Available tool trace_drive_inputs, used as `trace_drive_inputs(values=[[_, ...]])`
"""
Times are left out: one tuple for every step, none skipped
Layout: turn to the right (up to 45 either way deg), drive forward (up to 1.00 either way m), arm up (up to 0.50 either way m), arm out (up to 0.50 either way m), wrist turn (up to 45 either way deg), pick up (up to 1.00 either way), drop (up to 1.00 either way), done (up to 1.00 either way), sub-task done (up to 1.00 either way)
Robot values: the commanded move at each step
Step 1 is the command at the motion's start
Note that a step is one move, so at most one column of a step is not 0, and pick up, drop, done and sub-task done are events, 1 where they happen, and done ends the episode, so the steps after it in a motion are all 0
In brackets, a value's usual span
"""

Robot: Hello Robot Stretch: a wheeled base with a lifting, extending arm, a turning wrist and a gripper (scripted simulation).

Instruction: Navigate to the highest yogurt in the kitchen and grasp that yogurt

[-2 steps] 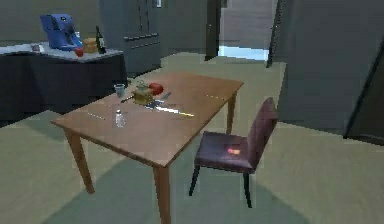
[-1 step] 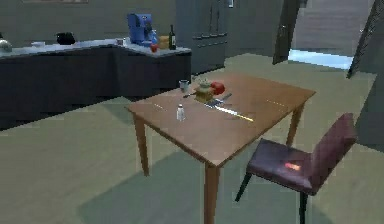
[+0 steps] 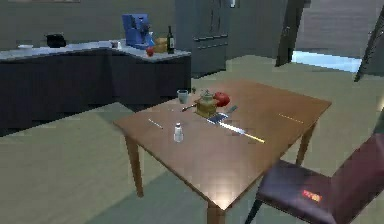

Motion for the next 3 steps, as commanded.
trace_drive_inputs(values=[[-30.0,0.00,0.00,0.00,0.0,0.00,0.00,0.00,0.00],[-3.0,0.00,0.00,0.00,0.0,0.00,0.00,0.00,0.00],[0.0,0.90,0.00,0.00,0.0,0.00,0.00,0.00,0.00]])
